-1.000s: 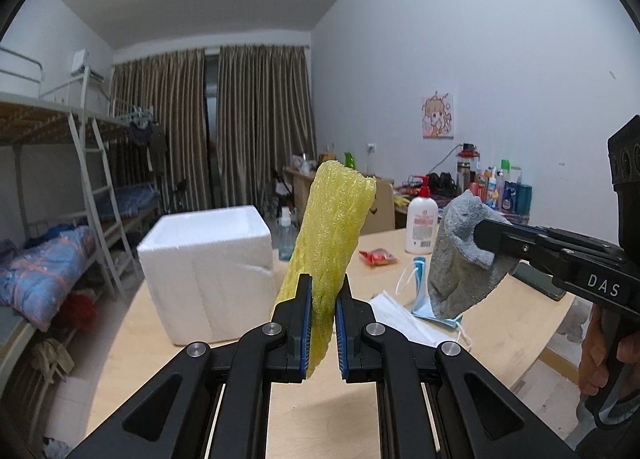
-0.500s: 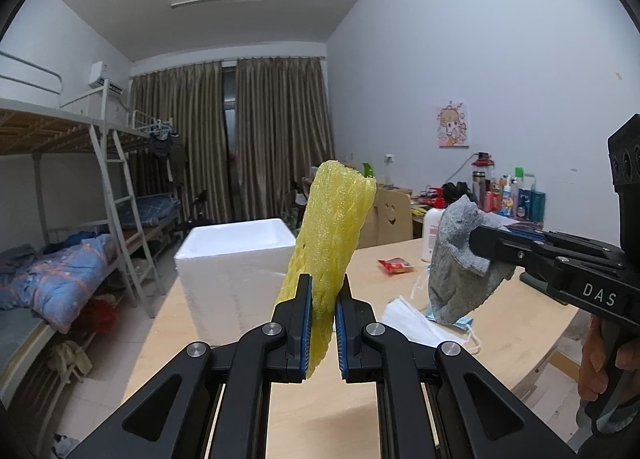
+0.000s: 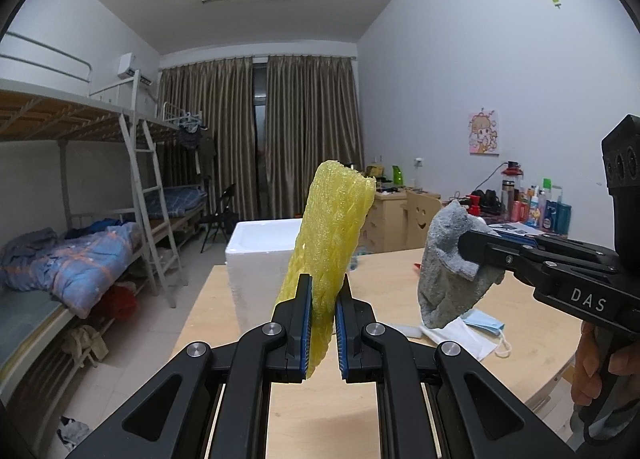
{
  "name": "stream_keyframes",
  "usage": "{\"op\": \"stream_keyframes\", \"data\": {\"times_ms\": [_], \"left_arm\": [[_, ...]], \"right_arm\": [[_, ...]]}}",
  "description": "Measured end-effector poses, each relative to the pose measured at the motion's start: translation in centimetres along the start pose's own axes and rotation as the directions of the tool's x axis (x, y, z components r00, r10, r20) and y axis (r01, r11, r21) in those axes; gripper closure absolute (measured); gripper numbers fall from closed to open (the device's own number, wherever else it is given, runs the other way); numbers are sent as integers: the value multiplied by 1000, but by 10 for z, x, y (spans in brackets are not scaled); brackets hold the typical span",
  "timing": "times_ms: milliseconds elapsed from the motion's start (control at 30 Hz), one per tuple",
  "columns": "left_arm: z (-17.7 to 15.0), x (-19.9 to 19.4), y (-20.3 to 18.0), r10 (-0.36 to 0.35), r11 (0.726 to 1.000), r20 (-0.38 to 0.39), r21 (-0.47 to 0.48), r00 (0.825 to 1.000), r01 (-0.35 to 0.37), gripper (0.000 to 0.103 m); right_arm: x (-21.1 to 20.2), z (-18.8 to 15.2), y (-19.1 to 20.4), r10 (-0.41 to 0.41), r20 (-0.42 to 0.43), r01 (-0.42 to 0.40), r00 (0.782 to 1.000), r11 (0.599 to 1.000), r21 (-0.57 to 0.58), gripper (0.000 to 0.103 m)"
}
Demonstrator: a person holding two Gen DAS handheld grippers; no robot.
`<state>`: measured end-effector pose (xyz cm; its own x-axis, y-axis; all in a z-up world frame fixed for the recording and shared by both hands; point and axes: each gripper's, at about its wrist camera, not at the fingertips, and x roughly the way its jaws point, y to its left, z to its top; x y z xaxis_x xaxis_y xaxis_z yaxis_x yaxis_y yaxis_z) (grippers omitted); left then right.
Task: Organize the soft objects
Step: 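Carry the yellow sleeve and grey sock with both tools over the white foam box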
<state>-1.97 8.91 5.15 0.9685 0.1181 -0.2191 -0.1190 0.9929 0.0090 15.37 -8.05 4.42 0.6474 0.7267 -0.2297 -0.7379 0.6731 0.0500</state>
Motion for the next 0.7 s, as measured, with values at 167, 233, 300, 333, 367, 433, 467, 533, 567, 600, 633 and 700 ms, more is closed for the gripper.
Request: {"op": "stream_keyframes", "data": {"times_ms": [167, 233, 300, 333, 367, 433, 467, 533, 567, 600, 633, 700], "left_arm": [[7, 11, 11, 6, 1000, -13, -11, 1000, -6, 92], [11, 15, 14, 9, 1000, -14, -14, 1000, -9, 92], [16, 21, 18, 17, 1000, -15, -14, 1000, -17, 92], [17, 24, 20, 18, 1000, -17, -16, 1000, -19, 92], [20, 28, 22, 20, 1000, -21, -17, 1000, -20, 92], [24, 35, 27, 20, 1000, -30, -21, 999, -21, 92], [28, 39, 29, 21, 1000, -35, -21, 999, -22, 92], [34, 46, 30, 22, 1000, -41, -14, 999, -22, 92], [35, 49, 31, 22, 1000, -44, -14, 999, -23, 92], [39, 52, 32, 19, 1000, -48, -14, 999, -19, 92], [41, 55, 34, 14, 1000, -50, -14, 999, -15, 92], [48, 63, 36, 7, 1000, -52, -18, 999, -8, 92]], "right_arm": [[17, 9, 3, 16, -14, -16, 1000, 1000, -5, 83], [23, 14, 4, 20, -17, -20, 1000, 1000, -9, 83], [27, 19, 4, 24, -20, -25, 1000, 1000, -13, 83], [30, 21, 4, 26, -21, -26, 999, 1000, -14, 83], [32, 24, 4, 26, -23, -27, 999, 1000, -16, 83], [40, 30, 5, 31, -30, -32, 999, 999, -19, 83], [42, 33, 5, 32, -31, -33, 999, 999, -21, 83], [48, 40, 6, 34, -36, -35, 999, 999, -29, 83], [51, 43, 5, 35, -38, -36, 999, 999, -32, 83], [53, 46, 6, 37, -39, -38, 999, 999, -34, 83], [56, 49, 5, 39, -40, -40, 998, 999, -35, 83], [62, 55, 5, 41, -43, -43, 998, 998, -38, 83]]}}
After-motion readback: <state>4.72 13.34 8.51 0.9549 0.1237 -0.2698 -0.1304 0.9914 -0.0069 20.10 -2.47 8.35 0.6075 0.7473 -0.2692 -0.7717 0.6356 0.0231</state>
